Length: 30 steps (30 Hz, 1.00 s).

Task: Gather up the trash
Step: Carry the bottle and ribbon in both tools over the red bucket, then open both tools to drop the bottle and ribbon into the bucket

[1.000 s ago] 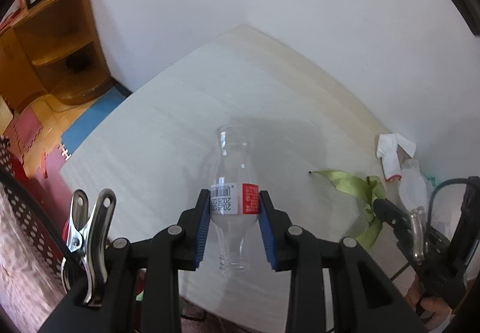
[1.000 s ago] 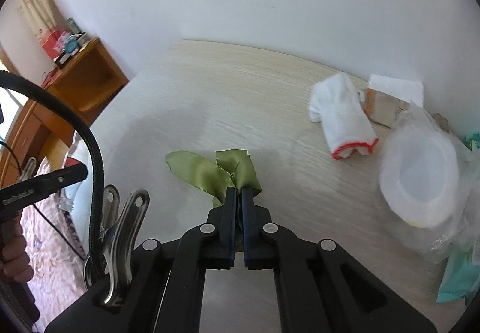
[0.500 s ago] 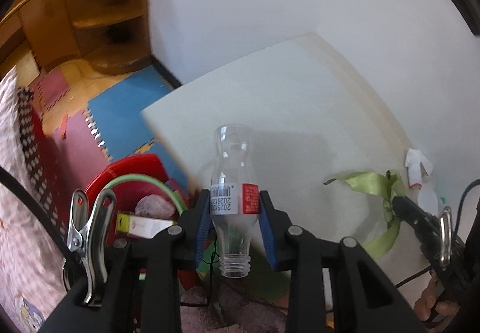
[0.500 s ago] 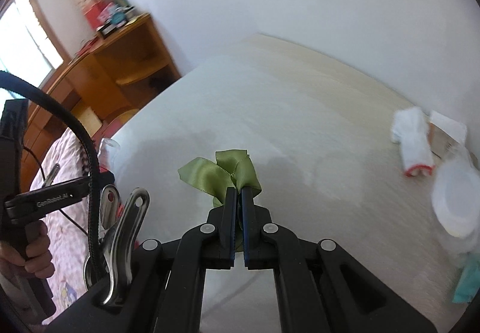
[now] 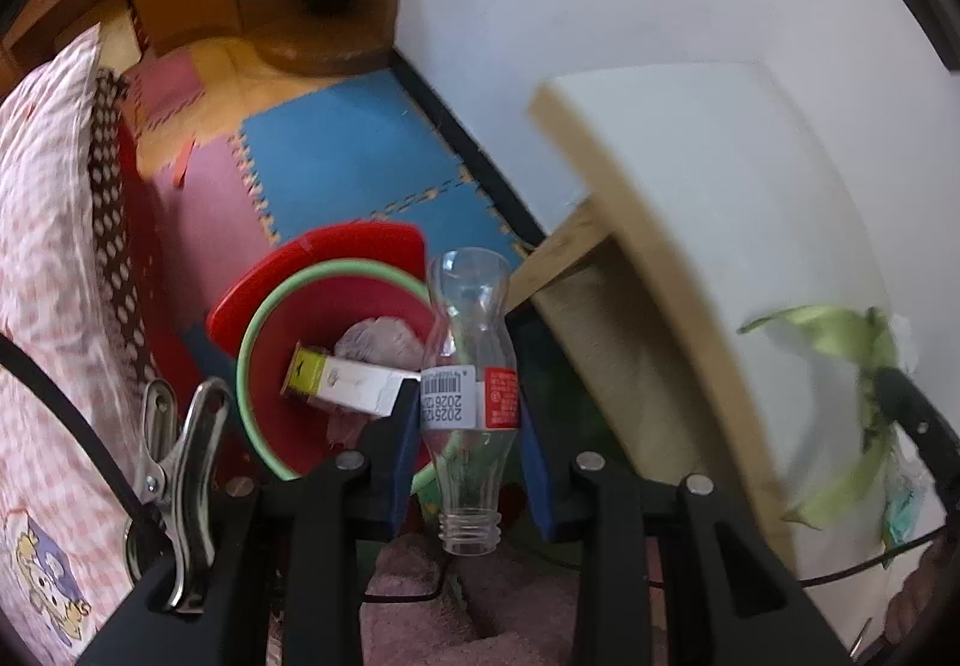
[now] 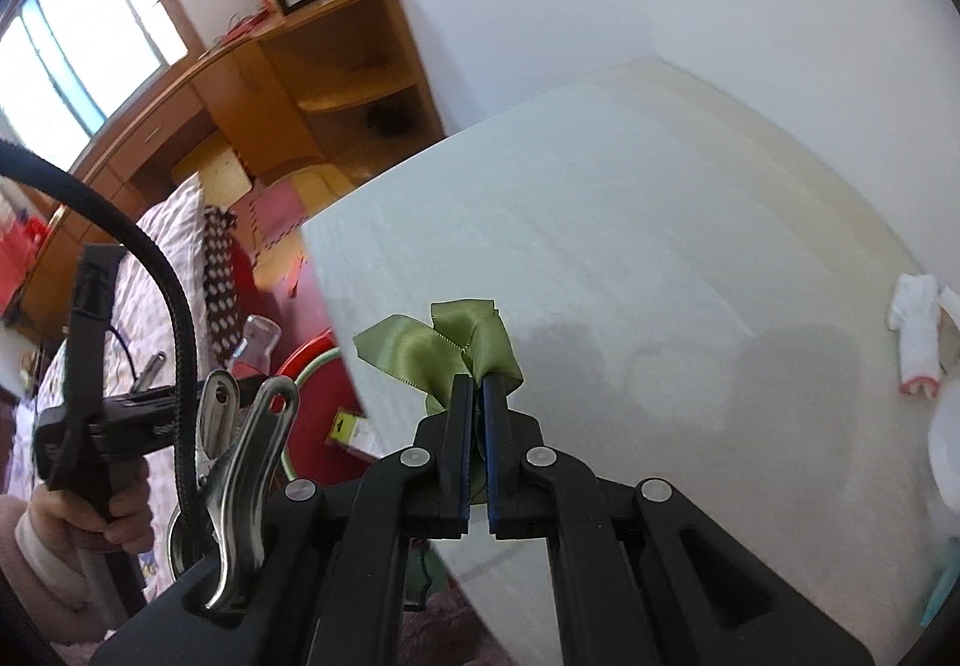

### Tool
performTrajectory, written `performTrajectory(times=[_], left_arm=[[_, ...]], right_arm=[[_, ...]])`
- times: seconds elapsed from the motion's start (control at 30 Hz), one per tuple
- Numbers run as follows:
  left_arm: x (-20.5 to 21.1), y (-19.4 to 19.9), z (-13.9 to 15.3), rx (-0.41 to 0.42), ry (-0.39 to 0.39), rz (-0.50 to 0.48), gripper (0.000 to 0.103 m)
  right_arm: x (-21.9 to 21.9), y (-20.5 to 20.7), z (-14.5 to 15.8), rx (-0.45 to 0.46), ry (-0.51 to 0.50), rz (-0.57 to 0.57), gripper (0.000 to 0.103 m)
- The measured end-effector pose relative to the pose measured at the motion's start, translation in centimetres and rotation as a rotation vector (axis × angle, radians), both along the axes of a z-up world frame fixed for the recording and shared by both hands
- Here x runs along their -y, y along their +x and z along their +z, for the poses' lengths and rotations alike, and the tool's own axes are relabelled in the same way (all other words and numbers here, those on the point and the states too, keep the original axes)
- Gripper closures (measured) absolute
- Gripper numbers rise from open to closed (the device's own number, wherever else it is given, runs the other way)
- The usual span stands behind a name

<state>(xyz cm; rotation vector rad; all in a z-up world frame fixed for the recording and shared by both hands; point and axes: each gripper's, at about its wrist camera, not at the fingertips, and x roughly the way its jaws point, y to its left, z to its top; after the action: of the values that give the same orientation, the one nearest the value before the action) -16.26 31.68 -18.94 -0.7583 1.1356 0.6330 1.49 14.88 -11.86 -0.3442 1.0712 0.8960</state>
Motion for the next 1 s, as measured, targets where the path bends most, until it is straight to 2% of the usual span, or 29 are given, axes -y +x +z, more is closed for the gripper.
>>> performTrajectory(times=[0.37,0.57,0.77,1.0], left_arm=[[-1.6,-3.9,-5.7,-0.070,-0.059,0.037,0.071],[-2.5,-5.4,-10.4,-0.109,-0.104,0.050,0.071],[-2.9,-6.4,-15.6,-0.140,-0.162,0.069,0.071],[-3.2,-7.1,-19.7,-0.143,-0.213,0.108,0.071]], right_arm=[[-3.9,-3.0,-1.8,-0.024,-0.029,0.076,0.099],[-6.5,-4.9,-3.4,-0.028,-0.055,0.143,0.099],[-10.1,-7.4,-6.0,-0.025,-0.090,0.236,0.099],[-13.4,-9.3,-9.7,-0.042,-0.116,0.301,0.099]])
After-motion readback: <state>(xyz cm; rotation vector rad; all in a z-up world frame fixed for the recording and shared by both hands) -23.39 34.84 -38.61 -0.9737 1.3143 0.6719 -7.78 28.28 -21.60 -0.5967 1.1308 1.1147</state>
